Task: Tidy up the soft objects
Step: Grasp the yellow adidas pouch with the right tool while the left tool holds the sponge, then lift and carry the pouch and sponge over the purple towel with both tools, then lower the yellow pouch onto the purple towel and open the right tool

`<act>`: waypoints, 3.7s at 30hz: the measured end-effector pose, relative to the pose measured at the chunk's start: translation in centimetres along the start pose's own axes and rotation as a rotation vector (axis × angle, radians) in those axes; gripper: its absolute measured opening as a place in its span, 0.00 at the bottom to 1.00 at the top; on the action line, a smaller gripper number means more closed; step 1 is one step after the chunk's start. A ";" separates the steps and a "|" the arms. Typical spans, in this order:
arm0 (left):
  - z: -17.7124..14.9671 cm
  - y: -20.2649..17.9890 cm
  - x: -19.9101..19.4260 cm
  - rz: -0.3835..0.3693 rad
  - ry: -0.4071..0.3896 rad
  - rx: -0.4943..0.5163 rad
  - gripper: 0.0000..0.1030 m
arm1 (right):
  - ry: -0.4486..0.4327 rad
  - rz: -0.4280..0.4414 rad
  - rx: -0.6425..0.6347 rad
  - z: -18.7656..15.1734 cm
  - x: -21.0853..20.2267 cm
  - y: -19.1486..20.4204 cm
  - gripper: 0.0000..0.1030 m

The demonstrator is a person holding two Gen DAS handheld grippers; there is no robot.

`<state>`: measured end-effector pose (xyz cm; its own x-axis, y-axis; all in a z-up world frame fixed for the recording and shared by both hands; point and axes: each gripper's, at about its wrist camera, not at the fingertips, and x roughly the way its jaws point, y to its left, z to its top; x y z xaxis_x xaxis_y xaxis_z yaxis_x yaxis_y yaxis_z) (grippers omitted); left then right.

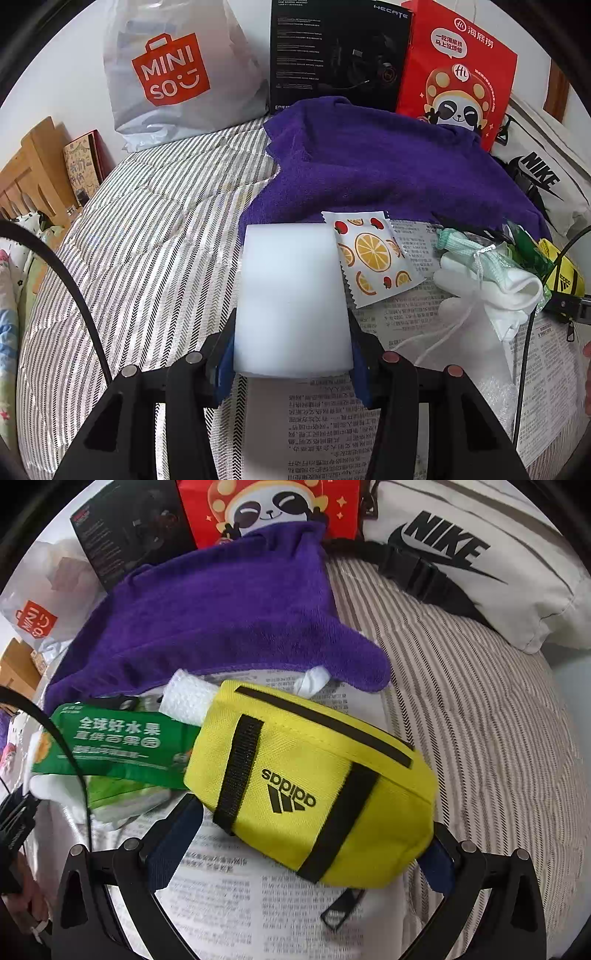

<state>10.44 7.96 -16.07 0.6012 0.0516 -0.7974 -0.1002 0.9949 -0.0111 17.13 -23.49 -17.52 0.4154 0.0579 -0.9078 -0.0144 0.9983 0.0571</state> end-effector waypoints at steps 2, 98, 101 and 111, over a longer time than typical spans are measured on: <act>0.0 0.0 0.0 -0.002 0.001 0.000 0.47 | -0.028 -0.001 -0.005 0.0 -0.2 0.1 0.98; 18.8 -3.1 9.6 -0.010 0.071 0.068 0.47 | 0.033 0.093 -0.211 18.1 7.2 5.6 0.96; 19.1 -3.7 9.2 -0.026 0.067 0.075 0.47 | 0.008 0.102 -0.202 17.2 5.9 5.0 0.96; 20.6 -5.7 10.7 -0.026 0.091 0.097 0.47 | -0.040 0.138 -0.177 15.3 1.9 3.7 0.96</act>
<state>33.81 4.62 -12.11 0.5275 0.0218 -0.8493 -0.0052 0.9997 0.0224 31.77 -19.91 -12.63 0.4344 0.1967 -0.8790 -0.2314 0.9675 0.1021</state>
